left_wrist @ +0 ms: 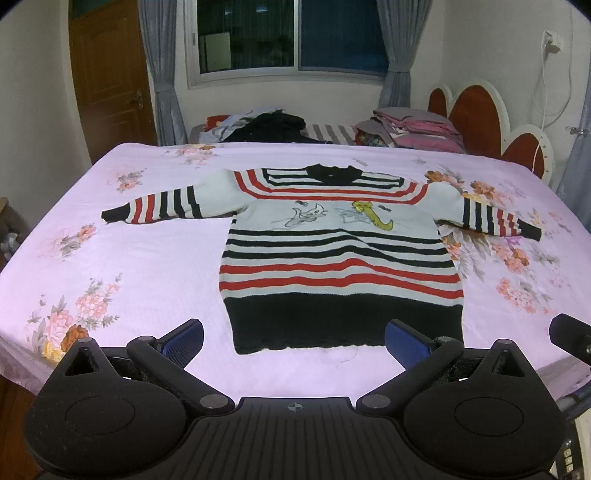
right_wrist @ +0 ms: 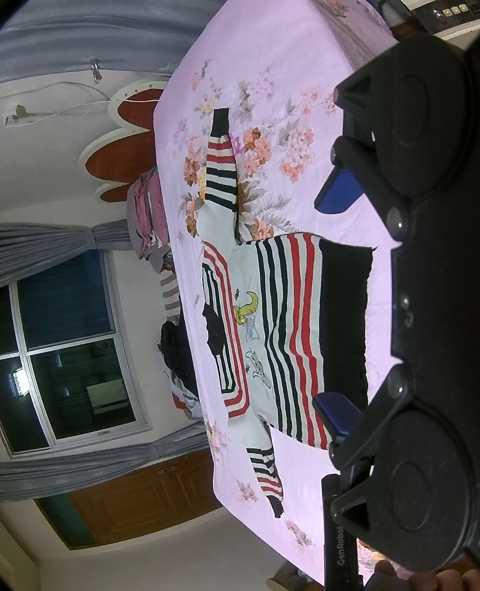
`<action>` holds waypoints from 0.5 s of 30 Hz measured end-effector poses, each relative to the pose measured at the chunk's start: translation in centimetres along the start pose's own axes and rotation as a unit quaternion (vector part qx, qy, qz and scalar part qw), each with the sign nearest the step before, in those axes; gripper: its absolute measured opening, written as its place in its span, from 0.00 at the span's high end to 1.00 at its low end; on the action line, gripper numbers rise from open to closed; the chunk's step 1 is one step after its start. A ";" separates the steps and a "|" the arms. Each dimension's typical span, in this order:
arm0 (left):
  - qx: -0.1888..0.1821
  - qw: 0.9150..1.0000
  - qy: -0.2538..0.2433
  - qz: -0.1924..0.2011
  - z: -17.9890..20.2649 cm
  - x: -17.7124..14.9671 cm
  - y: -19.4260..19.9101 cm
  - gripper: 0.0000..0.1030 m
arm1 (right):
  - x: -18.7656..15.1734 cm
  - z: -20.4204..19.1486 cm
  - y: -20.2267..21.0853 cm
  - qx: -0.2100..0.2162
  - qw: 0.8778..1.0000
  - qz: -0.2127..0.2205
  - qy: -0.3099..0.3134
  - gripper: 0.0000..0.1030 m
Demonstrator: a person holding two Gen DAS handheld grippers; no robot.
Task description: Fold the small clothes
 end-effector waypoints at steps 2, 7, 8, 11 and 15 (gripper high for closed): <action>-0.001 1.000 0.000 -0.001 0.0 0.0 0.0 0.00 | 0.0 0.0 0.0 0.000 1.000 0.000 0.001 0.00; 0.000 1.000 0.000 0.001 0.0 0.0 -0.1 0.00 | 0.0 0.1 0.0 0.000 1.000 0.001 -0.001 0.00; 0.000 1.000 0.000 0.002 0.0 0.0 -0.1 0.00 | 0.0 0.1 0.0 0.001 1.000 0.000 0.000 0.00; 0.001 1.000 0.000 0.002 0.1 0.0 -0.1 0.00 | 0.0 0.1 0.0 0.001 1.000 0.000 -0.001 0.00; 0.001 1.000 -0.005 0.001 0.3 -0.1 0.0 0.00 | -0.1 0.1 0.0 0.001 1.000 -0.001 -0.002 0.00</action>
Point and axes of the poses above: each gripper's, at about its wrist camera, not at the fingertips, and y roughly against the way its jaws point, z to its right, x to its top, the point moved 4 cm from there along -y, roughly the way its jaws point, and after that the axes turned 3 degrees about -z, right-handed, at the moved point
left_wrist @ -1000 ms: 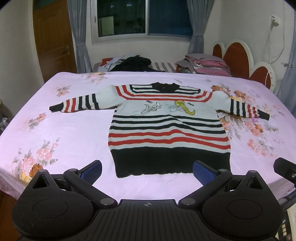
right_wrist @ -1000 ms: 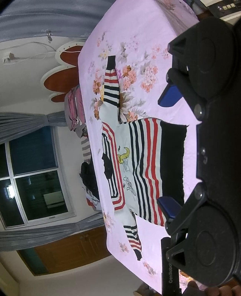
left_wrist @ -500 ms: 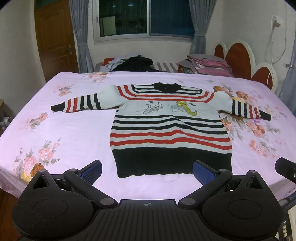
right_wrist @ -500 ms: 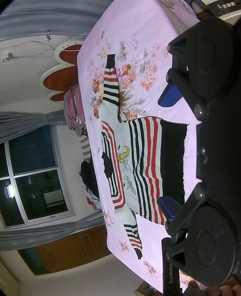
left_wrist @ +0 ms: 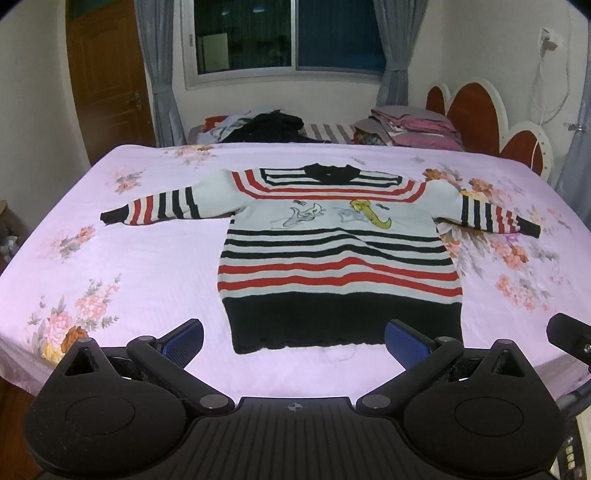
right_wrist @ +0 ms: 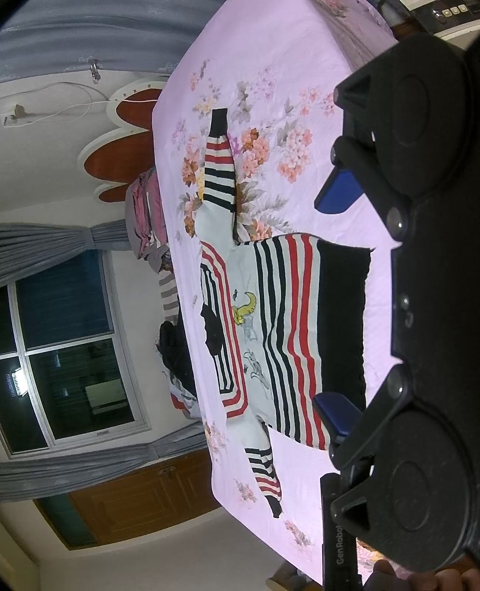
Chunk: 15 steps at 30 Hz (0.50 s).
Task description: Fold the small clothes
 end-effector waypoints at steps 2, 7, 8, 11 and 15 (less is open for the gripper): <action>0.001 1.000 -0.001 0.000 0.1 0.0 0.0 0.00 | 0.0 0.0 0.0 0.000 1.000 -0.001 0.001 0.00; 0.000 1.000 -0.001 -0.001 0.1 0.0 0.0 0.00 | 0.0 0.0 0.0 0.000 1.000 -0.001 0.001 0.00; 0.000 1.000 0.000 0.000 0.1 -0.1 0.0 0.00 | 0.0 0.0 -0.1 0.000 1.000 -0.001 0.001 0.00; 0.000 1.000 -0.001 -0.001 0.1 -0.1 0.0 0.00 | 0.0 0.0 -0.1 0.000 1.000 -0.001 0.001 0.00; -0.001 1.000 -0.001 -0.002 0.0 -0.1 0.0 0.00 | 0.0 0.0 -0.1 0.000 1.000 -0.001 0.000 0.00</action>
Point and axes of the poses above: each gripper's, at about its wrist camera, not at the fingertips, and y roughly against the way its jaws point, z to its right, x to its top, the point moved 4 cm from there along -y, roughly the way its jaws point, and after that the axes turned 3 degrees about -z, right-handed, at the moved point
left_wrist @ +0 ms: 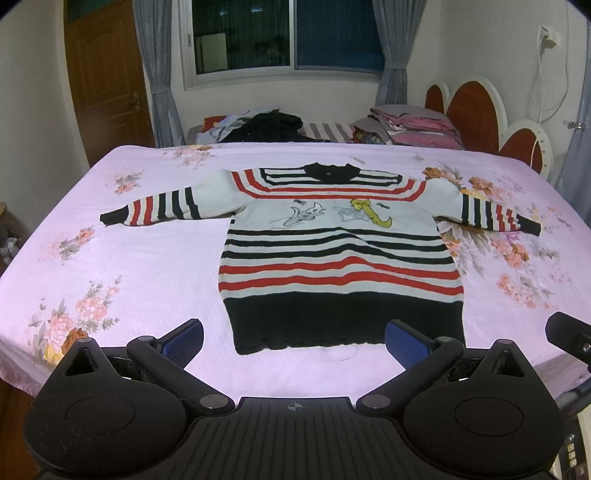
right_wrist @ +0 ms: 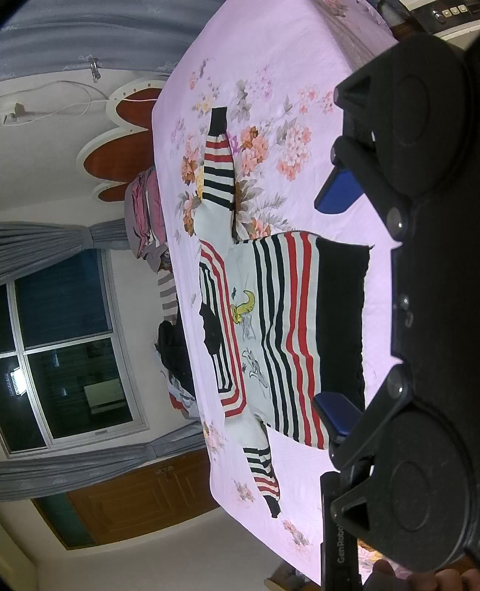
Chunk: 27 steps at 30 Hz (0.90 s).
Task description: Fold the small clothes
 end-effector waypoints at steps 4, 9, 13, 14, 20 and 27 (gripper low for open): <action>0.000 1.000 -0.001 0.000 -0.1 0.0 0.0 0.00 | 0.0 0.0 0.0 0.000 1.000 -0.001 0.000 0.00; -0.001 1.000 -0.001 -0.002 -0.2 -0.1 -0.1 0.00 | -0.1 0.0 -0.2 -0.002 1.000 -0.001 -0.001 0.00; -0.001 1.000 -0.004 -0.005 -0.5 0.1 -0.6 0.00 | -0.2 0.2 -0.6 -0.004 1.000 -0.003 -0.004 0.00; -0.001 1.000 -0.004 -0.006 -0.6 0.1 -0.7 0.00 | -0.2 0.3 -0.7 -0.005 1.000 -0.003 -0.005 0.00; -0.001 1.000 -0.010 -0.009 -0.2 1.2 -2.0 0.00 | 0.2 0.6 -1.6 -0.015 1.000 -0.003 -0.012 0.00; -0.003 1.000 -0.019 -0.012 0.0 2.8 -4.0 0.00 | 0.9 0.9 -3.2 -0.028 0.999 -0.006 -0.019 0.00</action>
Point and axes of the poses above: each gripper's, at about its wrist camera, not at the fingertips, and y roughly against the way its jaws point, z to its right, x to its top, the point moved 4 cm from there along -y, roughly the way its jaws point, and after that the axes turned 3 degrees about -z, right-handed, at the moved point
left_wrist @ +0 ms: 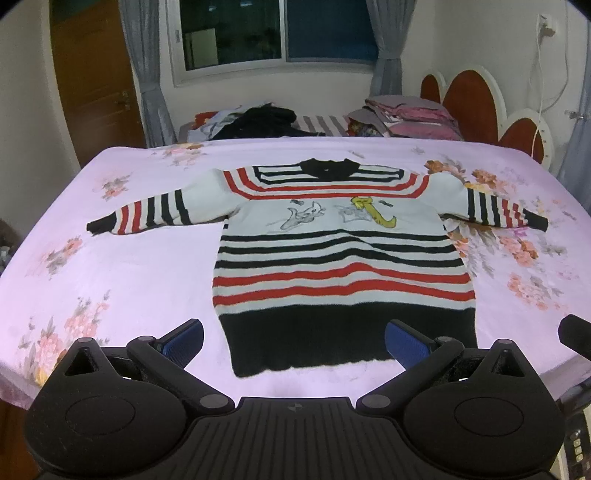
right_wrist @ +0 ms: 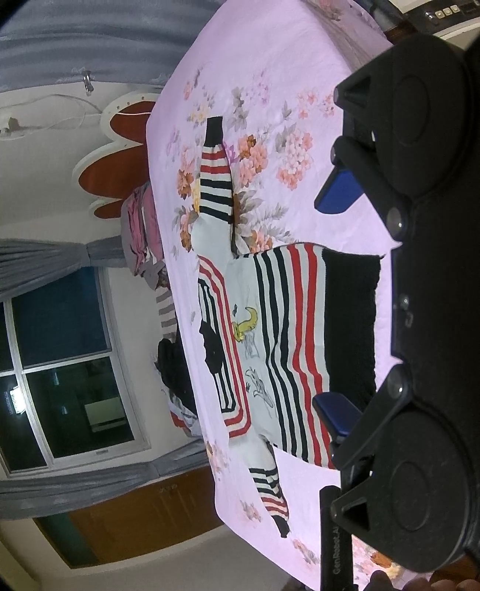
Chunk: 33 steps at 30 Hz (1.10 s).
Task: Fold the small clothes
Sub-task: 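Move the right tool to the black sleeve cuff and grasp it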
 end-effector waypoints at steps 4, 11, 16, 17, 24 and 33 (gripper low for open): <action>-0.004 1.000 -0.005 -0.004 0.0 1.3 -1.7 0.00 | 0.6 0.0 -1.3 -0.010 1.000 -0.003 -0.006 0.00; -0.014 1.000 -0.014 -0.007 -0.2 4.0 -5.1 0.00 | 2.2 -0.5 -4.4 -0.027 1.000 -0.005 -0.013 0.00; -0.020 1.000 -0.023 -0.004 -0.7 6.5 -7.7 0.00 | 3.7 -0.9 -6.9 -0.040 0.999 -0.001 -0.023 0.00; -0.021 0.999 -0.025 -0.005 -0.8 7.0 -8.3 0.00 | 4.0 -1.0 -7.4 -0.043 0.999 0.000 -0.023 0.00; -0.035 0.999 -0.041 0.005 -1.8 10.2 -12.0 0.00 | 6.5 -1.2 -10.1 -0.074 0.997 0.029 -0.020 0.00; -0.049 0.998 -0.024 -0.016 -1.7 12.7 -17.2 0.00 | 8.8 1.3 -14.3 -0.093 0.995 0.014 -0.029 0.13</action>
Point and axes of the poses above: each gripper's, at about its wrist camera, not at the fingertips, and y roughly against the way its jaws point, z to its right, x to its top, the point moved 4 cm from there along -y, roughly the way its jaws point, and after that the axes turned 3 degrees about -z, right-handed, at the moved point
